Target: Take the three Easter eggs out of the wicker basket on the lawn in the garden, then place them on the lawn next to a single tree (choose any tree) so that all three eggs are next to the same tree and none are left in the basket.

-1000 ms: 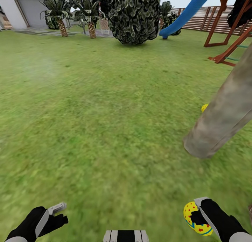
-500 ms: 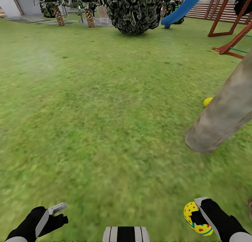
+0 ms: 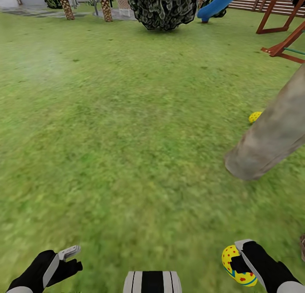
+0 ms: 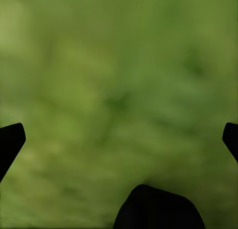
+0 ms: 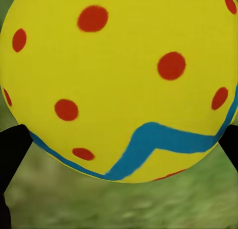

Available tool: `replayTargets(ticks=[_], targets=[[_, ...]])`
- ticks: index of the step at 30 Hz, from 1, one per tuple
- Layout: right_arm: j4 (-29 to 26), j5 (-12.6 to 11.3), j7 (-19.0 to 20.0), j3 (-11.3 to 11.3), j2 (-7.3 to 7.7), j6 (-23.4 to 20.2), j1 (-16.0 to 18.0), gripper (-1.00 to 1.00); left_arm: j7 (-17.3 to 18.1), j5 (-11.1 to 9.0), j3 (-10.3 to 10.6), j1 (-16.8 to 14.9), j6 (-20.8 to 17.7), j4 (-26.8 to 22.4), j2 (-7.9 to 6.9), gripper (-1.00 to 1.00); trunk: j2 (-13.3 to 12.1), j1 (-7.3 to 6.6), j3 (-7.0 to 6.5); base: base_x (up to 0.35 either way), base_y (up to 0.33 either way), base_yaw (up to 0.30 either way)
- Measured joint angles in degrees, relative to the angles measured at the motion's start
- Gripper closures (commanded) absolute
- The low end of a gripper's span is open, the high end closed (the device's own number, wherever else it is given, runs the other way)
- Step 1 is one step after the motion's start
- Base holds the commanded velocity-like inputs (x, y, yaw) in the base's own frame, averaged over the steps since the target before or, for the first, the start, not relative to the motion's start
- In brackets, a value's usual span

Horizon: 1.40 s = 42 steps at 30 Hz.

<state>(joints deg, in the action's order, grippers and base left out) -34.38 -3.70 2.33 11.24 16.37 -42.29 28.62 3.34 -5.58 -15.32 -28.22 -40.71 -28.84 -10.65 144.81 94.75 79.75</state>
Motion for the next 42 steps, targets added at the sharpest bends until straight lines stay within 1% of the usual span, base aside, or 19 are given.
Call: replayTargets(ticks=[1,7,9,17,18,22,27,38,42], targets=[[0.0,-0.04,-0.02,0.0,-0.01,0.0,0.0,1.0,0.01,0.0,0.02,-0.04,0.0,0.0,0.0,-1.0,0.01,0.03,0.22,0.0,0.0,0.0],[0.0,0.01,-0.05,0.0,-0.02,0.0,0.0,1.0,0.03,-0.01,-0.01,-0.05,0.0,0.0,0.0,-1.0,0.02,0.02,0.23,0.0,0.0,0.0],[0.0,0.01,-0.05,0.0,-0.02,0.0,0.0,1.0,-0.01,0.0,-0.02,-0.06,-0.01,0.0,0.0,-1.0,0.04,0.08,0.67,0.0,0.0,0.0],[0.0,0.01,-0.05,0.0,-0.02,0.0,0.0,1.0,0.03,-0.01,-0.05,-0.05,0.0,0.0,0.0,-1.0,0.04,0.07,0.67,0.0,0.0,0.0],[0.03,0.0,-0.05,0.0,-0.02,0.0,0.0,-1.0,0.03,0.0,-0.05,-0.02,0.0,0.0,0.0,-1.0,0.04,0.07,0.67,0.0,0.0,0.0],[0.09,-0.06,-0.05,0.0,0.14,0.01,0.0,-1.0,0.03,-0.01,-0.05,-0.04,0.0,0.0,0.0,-1.0,0.04,0.07,0.67,0.0,0.0,0.0],[0.09,0.01,-0.05,0.06,-0.09,0.0,0.0,-1.0,0.11,0.0,-0.05,-0.05,0.0,0.0,0.0,-1.0,0.04,0.07,0.67,0.0,0.0,0.0],[0.09,-0.03,-0.14,0.0,-0.11,0.0,-0.01,-1.0,-0.19,-0.01,0.2,-0.03,-0.02,0.0,0.08,-1.0,-0.1,-0.21,-1.76,0.0,0.0,0.0],[0.09,0.0,-0.14,0.03,-0.11,0.0,-0.01,-1.0,-0.24,0.0,-0.18,-0.03,-0.28,0.15,-0.12,-1.0,-0.16,-0.32,-2.65,-0.005,0.0,0.0]])
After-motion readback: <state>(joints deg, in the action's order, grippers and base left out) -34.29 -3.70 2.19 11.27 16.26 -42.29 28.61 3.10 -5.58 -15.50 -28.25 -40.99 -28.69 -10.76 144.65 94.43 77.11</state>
